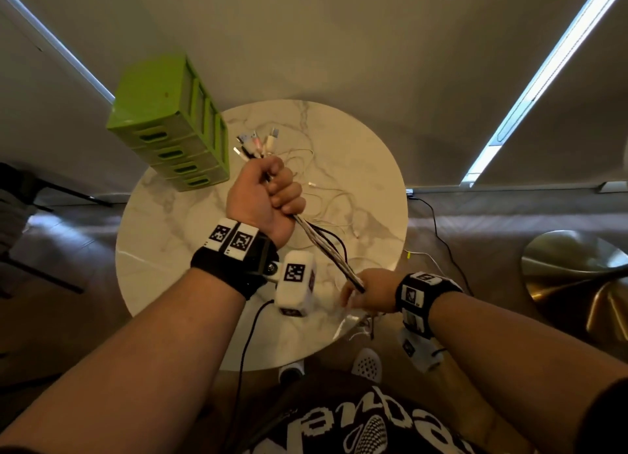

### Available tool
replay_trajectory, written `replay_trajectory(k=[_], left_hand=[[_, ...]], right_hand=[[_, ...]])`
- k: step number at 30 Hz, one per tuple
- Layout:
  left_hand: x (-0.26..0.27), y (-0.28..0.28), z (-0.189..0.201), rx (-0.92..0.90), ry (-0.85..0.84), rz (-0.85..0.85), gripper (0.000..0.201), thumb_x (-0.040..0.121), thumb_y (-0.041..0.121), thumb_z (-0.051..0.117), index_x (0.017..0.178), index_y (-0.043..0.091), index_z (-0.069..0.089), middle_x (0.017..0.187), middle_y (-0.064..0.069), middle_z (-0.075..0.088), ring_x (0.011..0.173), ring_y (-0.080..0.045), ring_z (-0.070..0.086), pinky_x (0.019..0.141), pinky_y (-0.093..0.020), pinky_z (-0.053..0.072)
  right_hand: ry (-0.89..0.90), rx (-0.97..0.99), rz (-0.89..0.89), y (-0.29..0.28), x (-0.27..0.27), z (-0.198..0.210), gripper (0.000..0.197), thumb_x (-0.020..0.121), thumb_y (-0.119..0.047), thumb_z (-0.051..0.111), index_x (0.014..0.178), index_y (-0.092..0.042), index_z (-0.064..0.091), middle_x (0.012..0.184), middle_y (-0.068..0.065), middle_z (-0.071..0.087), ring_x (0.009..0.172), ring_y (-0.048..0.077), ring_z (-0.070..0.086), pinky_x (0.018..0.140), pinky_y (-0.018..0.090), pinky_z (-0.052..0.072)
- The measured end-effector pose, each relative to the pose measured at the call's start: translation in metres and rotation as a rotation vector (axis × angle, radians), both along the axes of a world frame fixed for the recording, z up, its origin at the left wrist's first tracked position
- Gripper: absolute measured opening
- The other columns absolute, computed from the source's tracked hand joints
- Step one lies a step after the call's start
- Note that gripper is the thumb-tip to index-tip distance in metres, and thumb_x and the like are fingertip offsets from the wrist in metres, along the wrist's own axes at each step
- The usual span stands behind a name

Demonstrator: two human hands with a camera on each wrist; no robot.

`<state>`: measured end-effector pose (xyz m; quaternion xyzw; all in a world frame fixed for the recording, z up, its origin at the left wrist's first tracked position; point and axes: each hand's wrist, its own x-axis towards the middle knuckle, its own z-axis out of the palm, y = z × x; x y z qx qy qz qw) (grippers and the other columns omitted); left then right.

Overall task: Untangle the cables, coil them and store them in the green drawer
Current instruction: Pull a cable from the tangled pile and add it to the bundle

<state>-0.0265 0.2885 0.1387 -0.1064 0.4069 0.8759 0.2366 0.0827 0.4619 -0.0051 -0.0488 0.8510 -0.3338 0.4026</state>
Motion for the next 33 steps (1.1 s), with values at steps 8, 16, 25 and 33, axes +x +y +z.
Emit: replay_trajectory(k=[8,16,25,33], left_hand=[[0.015,0.006,-0.016,-0.116,-0.056,-0.022,0.027,0.095,0.019,0.048,0.070,0.023,0.041,0.055,0.007,0.022,0.043,-0.009,0.014,0.043,-0.026,0.013],[0.023,0.023,-0.025,-0.179,-0.044,-0.098,0.028,0.098,0.018,0.047,0.071,0.022,0.041,0.056,0.006,0.022,0.044,-0.009,0.014,0.045,-0.027,0.011],[-0.024,-0.019,0.006,-0.107,0.049,0.241,0.041,0.098,0.028,0.058,0.062,0.026,0.038,0.050,0.009,0.016,0.042,-0.009,0.010,0.037,-0.023,0.012],[-0.042,-0.082,0.007,0.017,-0.013,0.510,0.051,0.099,0.040,0.052,0.055,0.023,0.033,0.049,0.007,0.022,0.043,-0.011,0.012,0.042,-0.025,0.013]], right_hand=[[0.070,0.530,-0.257,0.065,0.016,-0.023,0.027,0.100,-0.026,0.046,0.098,-0.009,0.066,0.106,0.013,0.069,0.098,0.030,0.067,0.080,0.034,0.052],[-0.047,0.374,-0.444,0.074,0.029,-0.032,0.023,0.100,-0.027,0.051,0.090,-0.015,0.068,0.091,0.005,0.067,0.086,0.025,0.064,0.074,0.033,0.051],[0.069,0.204,-0.425,0.062,0.020,-0.027,0.048,0.093,-0.064,0.057,0.069,-0.023,0.062,0.065,0.001,0.064,0.063,0.018,0.061,0.074,0.039,0.054],[0.100,0.160,-0.503,0.061,-0.003,-0.031,0.050,0.091,-0.063,0.061,0.094,-0.015,0.075,0.084,0.008,0.073,0.078,0.022,0.068,0.073,0.037,0.057]])
